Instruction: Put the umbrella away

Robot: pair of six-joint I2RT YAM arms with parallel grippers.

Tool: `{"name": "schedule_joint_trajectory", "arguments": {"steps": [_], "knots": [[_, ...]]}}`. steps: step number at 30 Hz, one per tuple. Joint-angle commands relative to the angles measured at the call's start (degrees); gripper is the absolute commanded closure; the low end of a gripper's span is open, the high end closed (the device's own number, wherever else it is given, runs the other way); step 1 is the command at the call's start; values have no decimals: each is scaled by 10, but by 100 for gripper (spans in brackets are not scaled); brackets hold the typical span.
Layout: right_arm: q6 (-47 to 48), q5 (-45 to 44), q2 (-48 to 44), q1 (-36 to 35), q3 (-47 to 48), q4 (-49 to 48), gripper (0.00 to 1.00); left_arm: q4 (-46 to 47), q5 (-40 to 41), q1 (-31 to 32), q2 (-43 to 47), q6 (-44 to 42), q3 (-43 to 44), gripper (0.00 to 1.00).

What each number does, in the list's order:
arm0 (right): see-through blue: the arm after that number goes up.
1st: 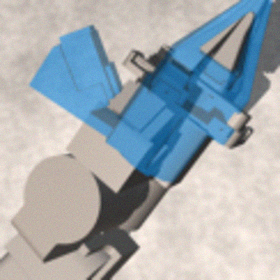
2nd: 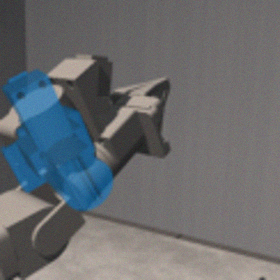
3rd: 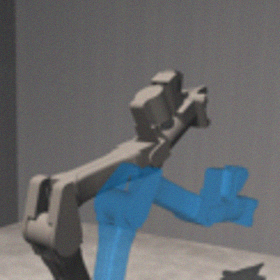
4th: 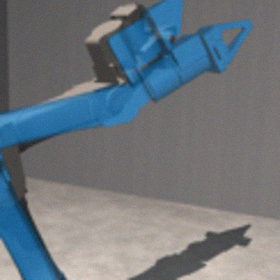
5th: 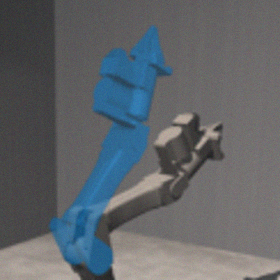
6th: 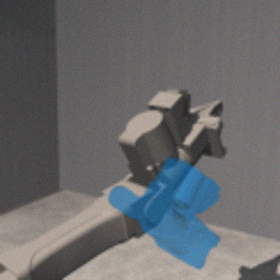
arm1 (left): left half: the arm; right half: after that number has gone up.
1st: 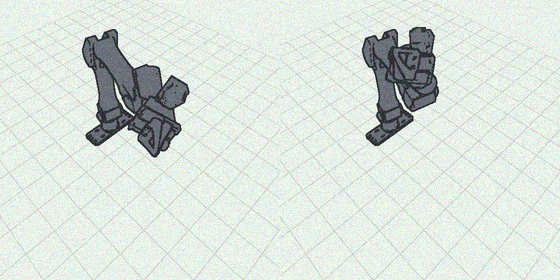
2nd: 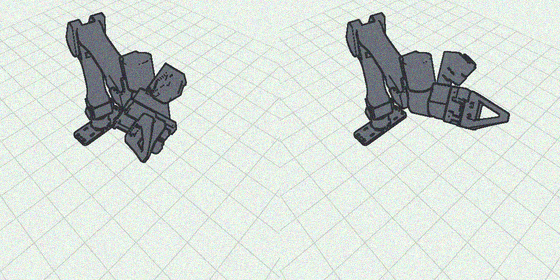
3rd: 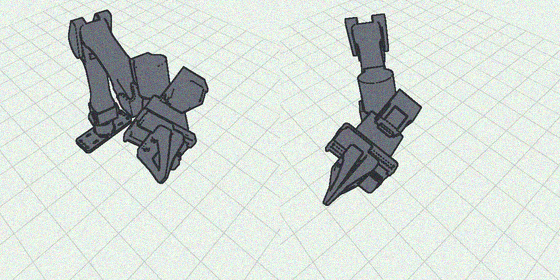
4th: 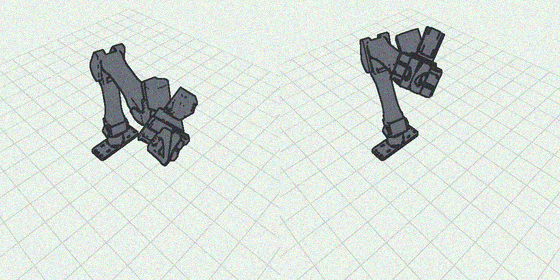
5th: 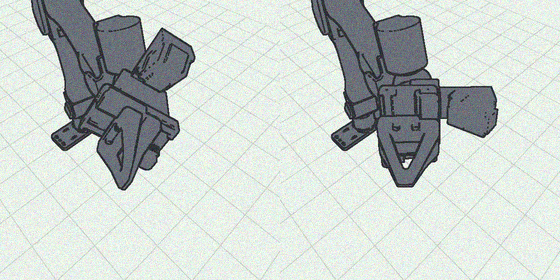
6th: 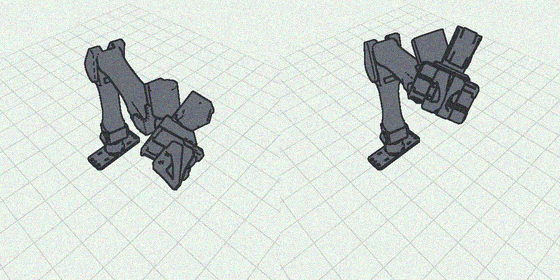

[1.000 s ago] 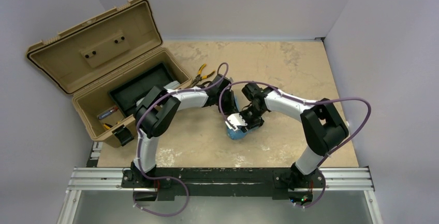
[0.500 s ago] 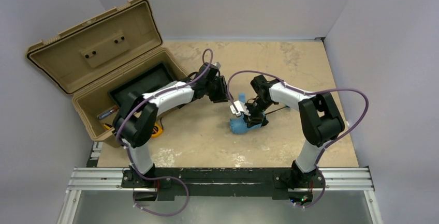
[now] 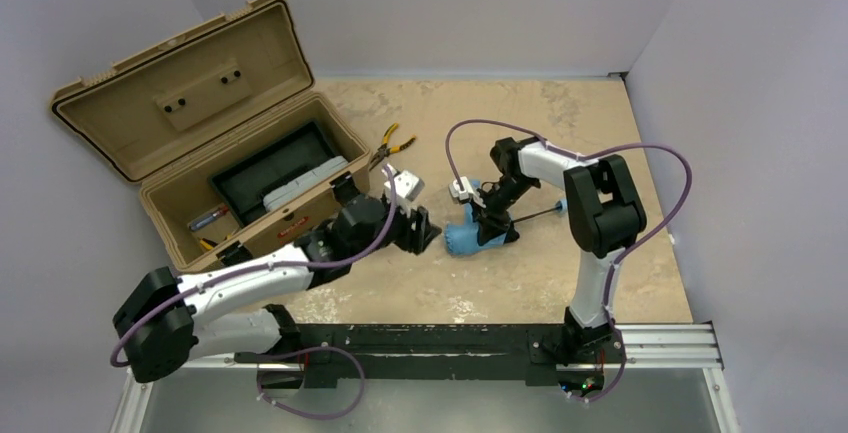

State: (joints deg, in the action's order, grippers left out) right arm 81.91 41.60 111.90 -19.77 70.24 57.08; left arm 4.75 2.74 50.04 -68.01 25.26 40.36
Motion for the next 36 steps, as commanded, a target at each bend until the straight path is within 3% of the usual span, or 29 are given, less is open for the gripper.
{"name": "schedule_joint_trajectory", "arguments": {"steps": [1, 2, 3, 5, 7, 9, 13, 19, 32, 34, 36], "knots": [[-10, -167, 89, 18, -35, 27, 100, 249, 51, 27, 61, -169, -118, 27], [-13, -170, 94, 18, -34, 26, 100, 290, 64, 27, 63, -162, -142, 10], [-16, -171, 98, 18, -33, 26, 100, 327, 67, 25, 60, -155, -161, 1], [-19, -172, 105, 19, -32, 26, 100, 358, -23, 9, 45, -185, -175, 0], [-21, -171, 109, 19, -31, 26, 100, 318, -102, 13, 22, -240, -150, 3], [-18, -171, 113, 19, -26, 35, 100, 264, -110, 43, -14, -315, -118, 6], [-12, -169, 123, 19, -15, 50, 100, 210, -66, 104, -103, -443, -53, 8], [-10, -166, 123, 20, -13, 55, 100, 241, 32, 149, -221, -549, -5, 9], [-2, -162, 130, 19, -5, 59, 100, 257, 67, 153, -336, -598, 51, 11], [0, -160, 130, 19, -4, 59, 100, 247, 74, 153, -351, -595, 61, 15], [2, -154, 127, 19, -5, 59, 100, 213, 79, 153, -366, -582, 81, 26]]}}
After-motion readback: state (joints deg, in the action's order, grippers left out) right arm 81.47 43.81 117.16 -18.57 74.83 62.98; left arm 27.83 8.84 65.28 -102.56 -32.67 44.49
